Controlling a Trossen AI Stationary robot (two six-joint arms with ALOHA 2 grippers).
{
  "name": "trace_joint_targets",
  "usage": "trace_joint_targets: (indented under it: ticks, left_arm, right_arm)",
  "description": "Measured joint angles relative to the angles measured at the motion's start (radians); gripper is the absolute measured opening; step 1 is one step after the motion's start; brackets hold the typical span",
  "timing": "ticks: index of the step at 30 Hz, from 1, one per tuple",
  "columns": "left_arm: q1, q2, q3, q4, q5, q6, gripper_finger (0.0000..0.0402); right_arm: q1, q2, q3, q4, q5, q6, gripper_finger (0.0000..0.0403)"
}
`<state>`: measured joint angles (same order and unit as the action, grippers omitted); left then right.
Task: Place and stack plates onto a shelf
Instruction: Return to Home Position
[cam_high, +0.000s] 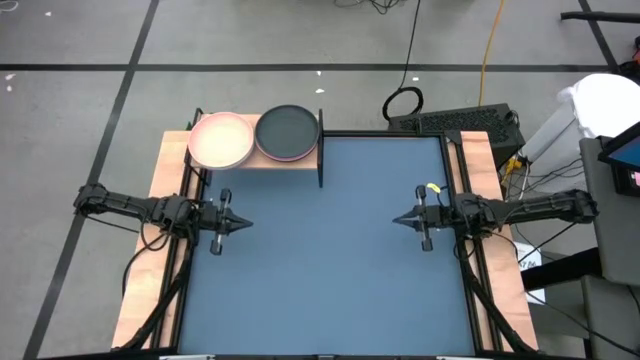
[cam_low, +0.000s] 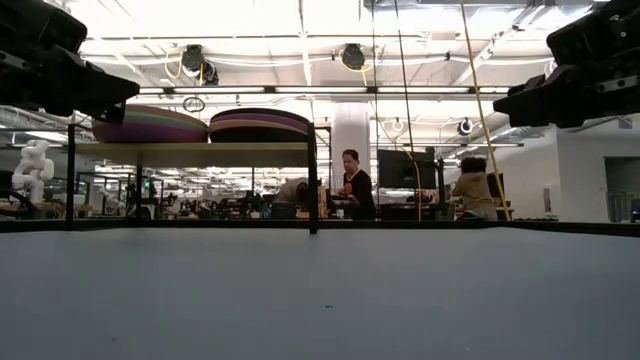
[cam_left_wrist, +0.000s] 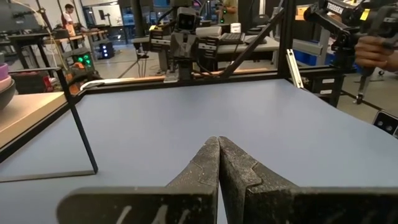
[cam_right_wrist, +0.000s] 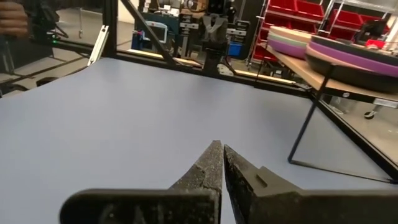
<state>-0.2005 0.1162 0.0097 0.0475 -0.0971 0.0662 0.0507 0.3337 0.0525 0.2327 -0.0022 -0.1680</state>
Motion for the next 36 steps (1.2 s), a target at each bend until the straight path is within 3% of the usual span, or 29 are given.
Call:
trace_joint_targets:
  ticks: [36]
  left_arm:
    - [0.035, 0.000, 0.001, -0.018, -0.043, 0.001, 0.0003]
  right_arm:
    - [-0.018, -0.281, 0.000, -0.264, 0.000, 0.018, 0.0000]
